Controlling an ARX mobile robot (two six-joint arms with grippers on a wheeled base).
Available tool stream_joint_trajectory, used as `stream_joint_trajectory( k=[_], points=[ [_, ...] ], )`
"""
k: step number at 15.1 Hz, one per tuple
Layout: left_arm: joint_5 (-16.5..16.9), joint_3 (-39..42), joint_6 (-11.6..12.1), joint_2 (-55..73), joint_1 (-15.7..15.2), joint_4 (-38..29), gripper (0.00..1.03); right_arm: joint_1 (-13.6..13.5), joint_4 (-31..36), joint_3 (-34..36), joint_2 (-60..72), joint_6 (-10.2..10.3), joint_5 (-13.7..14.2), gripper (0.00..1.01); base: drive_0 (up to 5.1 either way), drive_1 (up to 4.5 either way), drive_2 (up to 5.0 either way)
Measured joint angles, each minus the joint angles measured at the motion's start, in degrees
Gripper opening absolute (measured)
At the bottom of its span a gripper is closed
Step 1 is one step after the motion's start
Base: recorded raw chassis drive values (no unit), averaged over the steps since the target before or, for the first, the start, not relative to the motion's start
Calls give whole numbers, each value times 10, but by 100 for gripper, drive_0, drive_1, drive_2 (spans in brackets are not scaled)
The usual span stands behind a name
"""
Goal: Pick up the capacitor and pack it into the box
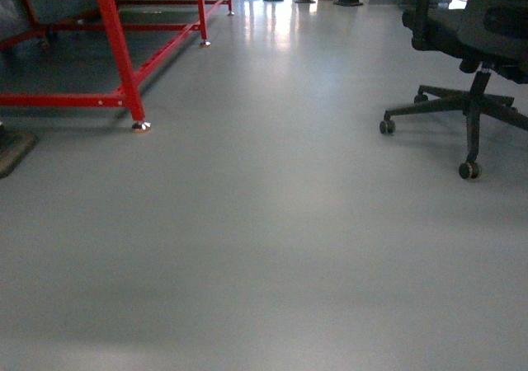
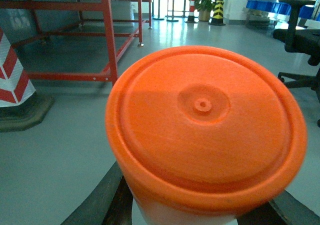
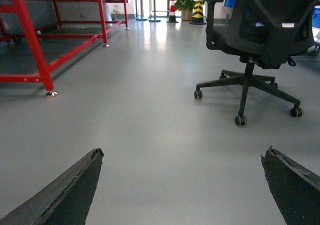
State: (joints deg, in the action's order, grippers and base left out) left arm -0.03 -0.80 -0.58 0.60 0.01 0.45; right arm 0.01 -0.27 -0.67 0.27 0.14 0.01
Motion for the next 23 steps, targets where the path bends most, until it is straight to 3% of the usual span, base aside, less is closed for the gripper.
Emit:
stream_joint_trajectory(
  k=[23],
  points=[
    [0,0,0,0,0,0,44,0,1,0,0,0,0,98,-506,239,239]
  ],
)
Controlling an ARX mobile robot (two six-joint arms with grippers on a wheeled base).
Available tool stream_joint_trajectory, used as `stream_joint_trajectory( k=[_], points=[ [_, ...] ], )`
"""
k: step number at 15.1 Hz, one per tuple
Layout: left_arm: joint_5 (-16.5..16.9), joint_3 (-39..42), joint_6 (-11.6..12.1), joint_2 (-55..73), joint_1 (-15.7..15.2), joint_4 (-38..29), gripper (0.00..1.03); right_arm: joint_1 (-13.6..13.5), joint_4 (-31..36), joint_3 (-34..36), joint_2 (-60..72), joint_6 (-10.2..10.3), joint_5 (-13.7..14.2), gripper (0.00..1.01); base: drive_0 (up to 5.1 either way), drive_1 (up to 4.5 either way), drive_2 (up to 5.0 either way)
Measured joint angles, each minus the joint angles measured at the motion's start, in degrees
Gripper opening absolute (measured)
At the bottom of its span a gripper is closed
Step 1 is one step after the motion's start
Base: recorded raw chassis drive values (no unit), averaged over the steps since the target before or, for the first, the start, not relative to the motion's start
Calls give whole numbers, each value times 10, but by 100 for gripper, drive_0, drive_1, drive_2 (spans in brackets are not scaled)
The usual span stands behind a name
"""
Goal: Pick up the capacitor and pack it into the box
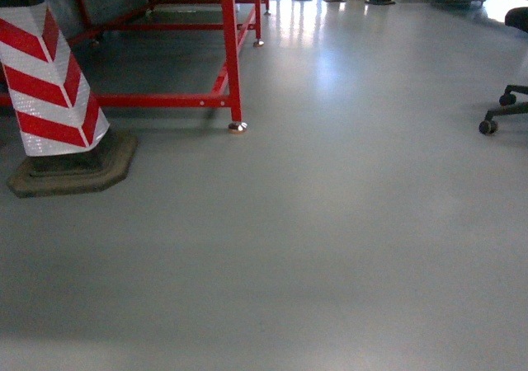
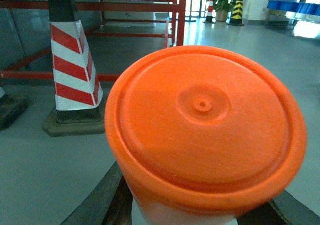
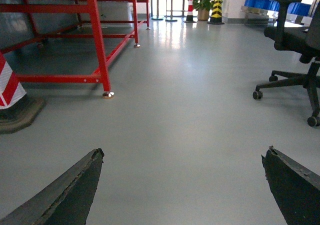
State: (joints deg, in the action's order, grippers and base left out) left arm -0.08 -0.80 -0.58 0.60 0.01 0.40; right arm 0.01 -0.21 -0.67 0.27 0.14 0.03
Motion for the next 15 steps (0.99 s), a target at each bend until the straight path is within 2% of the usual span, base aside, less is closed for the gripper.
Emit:
stream_joint_trajectory(
  k=[15],
  points=[
    [1,0,0,0,0,0,44,0,-2,0,0,0,0,98,-506,240,240]
  ],
)
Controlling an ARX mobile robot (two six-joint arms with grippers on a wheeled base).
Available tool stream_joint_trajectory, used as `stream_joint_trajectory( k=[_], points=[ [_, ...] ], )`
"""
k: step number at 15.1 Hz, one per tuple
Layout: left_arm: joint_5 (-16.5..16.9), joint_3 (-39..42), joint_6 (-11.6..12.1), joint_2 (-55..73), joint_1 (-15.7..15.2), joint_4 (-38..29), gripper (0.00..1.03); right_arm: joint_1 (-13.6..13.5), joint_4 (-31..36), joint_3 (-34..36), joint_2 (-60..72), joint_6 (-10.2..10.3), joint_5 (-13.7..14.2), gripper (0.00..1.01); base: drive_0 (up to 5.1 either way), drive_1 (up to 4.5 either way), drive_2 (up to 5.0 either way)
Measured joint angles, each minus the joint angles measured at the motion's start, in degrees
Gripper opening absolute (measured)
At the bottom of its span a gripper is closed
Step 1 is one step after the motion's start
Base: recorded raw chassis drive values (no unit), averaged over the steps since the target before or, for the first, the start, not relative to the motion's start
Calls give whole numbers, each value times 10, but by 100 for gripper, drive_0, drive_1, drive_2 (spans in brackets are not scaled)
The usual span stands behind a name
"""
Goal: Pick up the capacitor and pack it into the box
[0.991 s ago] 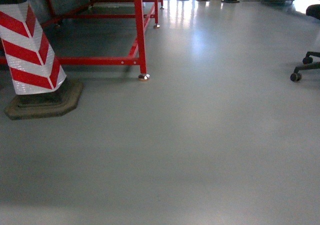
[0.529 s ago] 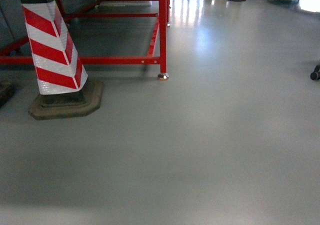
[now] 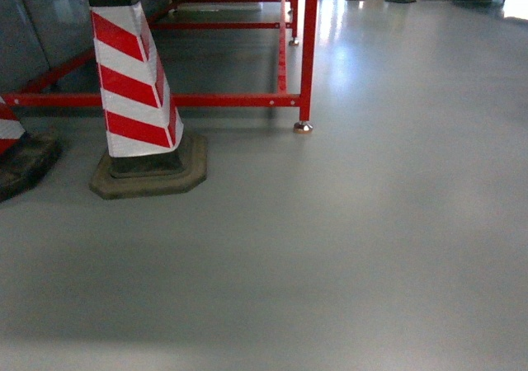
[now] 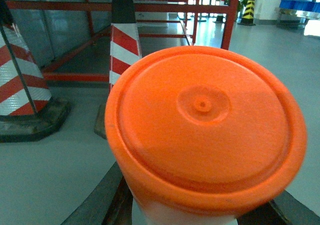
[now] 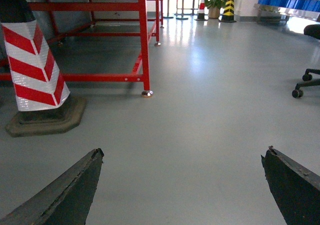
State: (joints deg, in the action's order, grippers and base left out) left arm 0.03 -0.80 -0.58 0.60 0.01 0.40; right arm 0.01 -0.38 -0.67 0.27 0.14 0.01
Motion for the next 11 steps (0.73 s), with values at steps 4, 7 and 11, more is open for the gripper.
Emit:
stream_joint_trajectory(
  k=[4,7,11],
  points=[
    [-1,0,0,0,0,0,44,0,0,0,0,0,0,98,-502,243,243],
    [0,0,0,0,0,0,44,0,1,0,0,0,0,98,-490,256,256],
    [0,0,0,0,0,0,44,0,2,0,0,0,0,98,-497,249,249]
  ],
)
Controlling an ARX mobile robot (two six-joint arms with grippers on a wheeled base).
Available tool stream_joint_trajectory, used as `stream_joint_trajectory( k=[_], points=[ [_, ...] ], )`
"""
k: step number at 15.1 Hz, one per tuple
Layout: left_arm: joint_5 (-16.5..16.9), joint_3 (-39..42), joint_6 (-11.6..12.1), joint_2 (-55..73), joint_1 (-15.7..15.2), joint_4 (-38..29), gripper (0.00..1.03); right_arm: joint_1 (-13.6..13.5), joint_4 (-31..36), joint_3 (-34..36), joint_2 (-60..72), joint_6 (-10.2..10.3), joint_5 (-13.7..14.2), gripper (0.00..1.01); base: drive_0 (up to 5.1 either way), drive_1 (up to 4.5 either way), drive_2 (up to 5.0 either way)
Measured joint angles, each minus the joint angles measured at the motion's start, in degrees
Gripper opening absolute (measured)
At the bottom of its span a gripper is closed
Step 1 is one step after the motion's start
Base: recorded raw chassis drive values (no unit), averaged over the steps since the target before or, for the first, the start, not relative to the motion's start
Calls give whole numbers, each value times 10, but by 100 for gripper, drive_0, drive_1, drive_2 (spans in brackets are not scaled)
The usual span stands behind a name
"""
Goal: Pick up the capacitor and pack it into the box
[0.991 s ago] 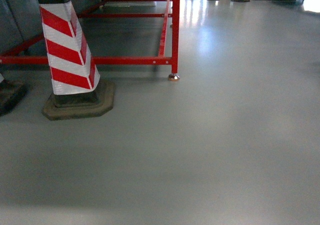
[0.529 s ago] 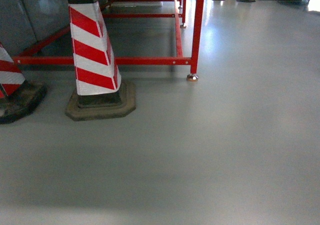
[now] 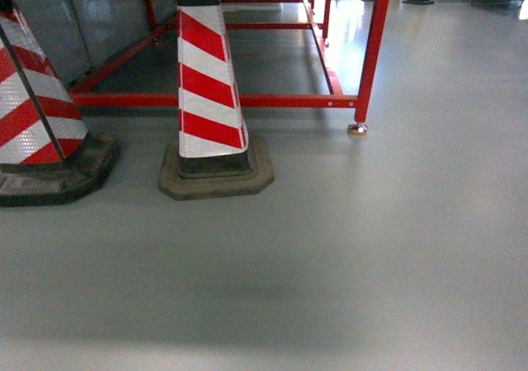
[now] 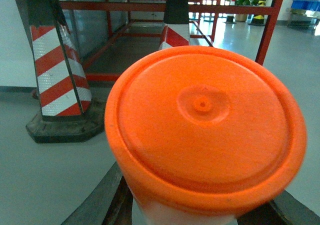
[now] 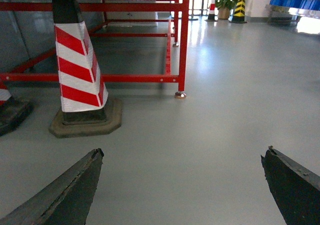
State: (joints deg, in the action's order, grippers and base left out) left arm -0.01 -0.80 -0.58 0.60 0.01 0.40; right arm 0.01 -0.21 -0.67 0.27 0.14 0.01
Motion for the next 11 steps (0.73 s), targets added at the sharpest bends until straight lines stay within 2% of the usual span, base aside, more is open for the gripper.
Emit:
stream_joint_trajectory(
  k=[6,8,11],
  points=[
    [0,0,0,0,0,0,44,0,-3,0,0,0,0,98,-500,245,245],
    [-1,0,0,0,0,0,44,0,-1,0,0,0,0,98,-338,171,171],
    [-2,0,0,0,0,1,44,0,1,0,0,0,-2,98,0,0,0]
  ],
)
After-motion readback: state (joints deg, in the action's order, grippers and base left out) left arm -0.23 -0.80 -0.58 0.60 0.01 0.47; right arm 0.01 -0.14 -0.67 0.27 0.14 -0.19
